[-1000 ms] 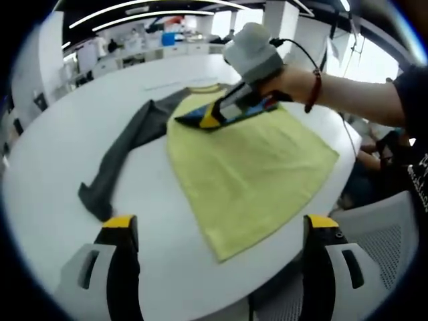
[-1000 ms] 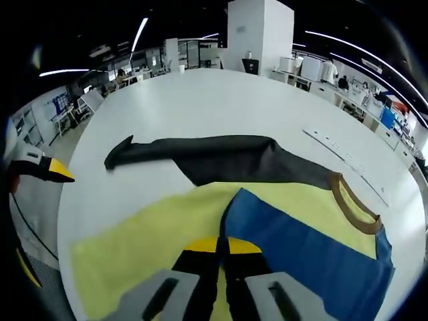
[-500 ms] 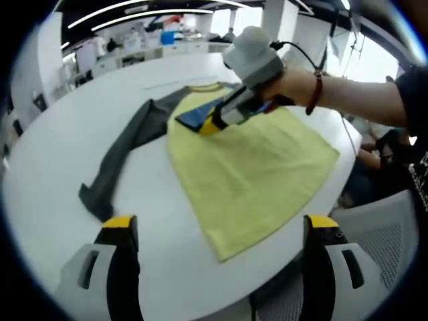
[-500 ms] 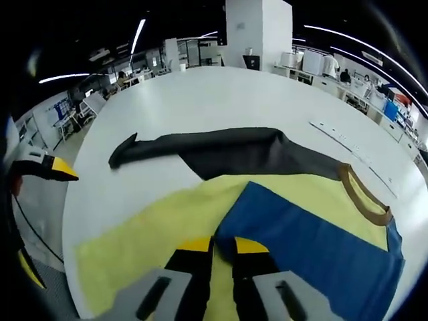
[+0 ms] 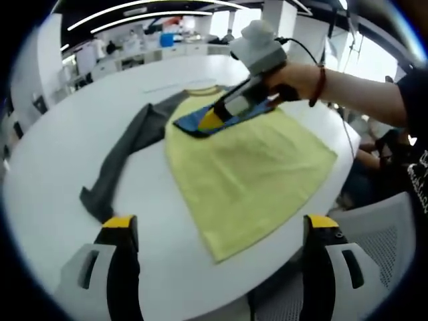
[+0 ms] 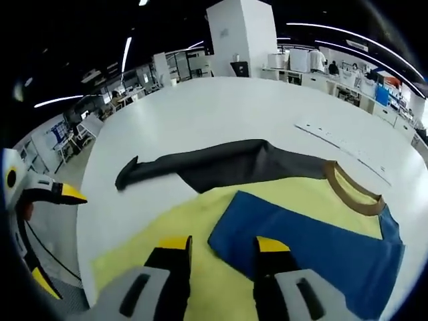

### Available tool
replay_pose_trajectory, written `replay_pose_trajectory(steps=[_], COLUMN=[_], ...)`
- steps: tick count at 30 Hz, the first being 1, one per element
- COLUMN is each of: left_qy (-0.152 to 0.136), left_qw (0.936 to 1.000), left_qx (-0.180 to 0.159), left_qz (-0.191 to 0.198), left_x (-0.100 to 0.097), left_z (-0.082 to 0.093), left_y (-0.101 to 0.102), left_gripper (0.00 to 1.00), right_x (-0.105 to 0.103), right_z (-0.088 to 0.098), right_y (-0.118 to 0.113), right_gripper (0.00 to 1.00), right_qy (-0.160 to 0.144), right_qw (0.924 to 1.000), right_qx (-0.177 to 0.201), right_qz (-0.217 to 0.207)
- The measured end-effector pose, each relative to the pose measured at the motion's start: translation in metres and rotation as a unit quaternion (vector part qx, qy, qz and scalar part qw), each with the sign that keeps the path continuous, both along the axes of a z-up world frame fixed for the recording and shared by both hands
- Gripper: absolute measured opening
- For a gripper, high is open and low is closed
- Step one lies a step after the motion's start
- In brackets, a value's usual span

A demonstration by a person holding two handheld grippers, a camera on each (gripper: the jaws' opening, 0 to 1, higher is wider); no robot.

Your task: Fold the garment on the visible template until the final outline fits inside the template.

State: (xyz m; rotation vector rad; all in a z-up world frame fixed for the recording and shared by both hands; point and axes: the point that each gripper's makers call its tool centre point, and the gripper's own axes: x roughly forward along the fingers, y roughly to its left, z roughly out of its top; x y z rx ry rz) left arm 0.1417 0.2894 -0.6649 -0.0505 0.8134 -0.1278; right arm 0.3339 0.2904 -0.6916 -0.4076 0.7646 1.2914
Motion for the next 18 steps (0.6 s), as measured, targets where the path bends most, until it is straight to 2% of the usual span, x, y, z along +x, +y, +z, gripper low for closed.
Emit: replay_pose_trajectory(steps=[7, 18], left_qy=[-0.005, -0.007], left_qw=[1.0, 1.0], left_qx=[0.003, 0.0], left_qz=[0.0, -0.003], left_x=[0.001, 0.002], left_z=[0.005, 0.007], left_y=[0.0, -0.004], left_gripper=[0.99, 0.99], right_x=[0.032, 0.077], right_z=[0.013, 0.01], right_y=[-0.03, -0.086], right_gripper=[0.41, 0.57], right_qy=[-0.024, -0.043], right_qw=[0.9986, 0.9918], right_qx=[-0.002, -0.023], right_qz=[-0.046, -0.118])
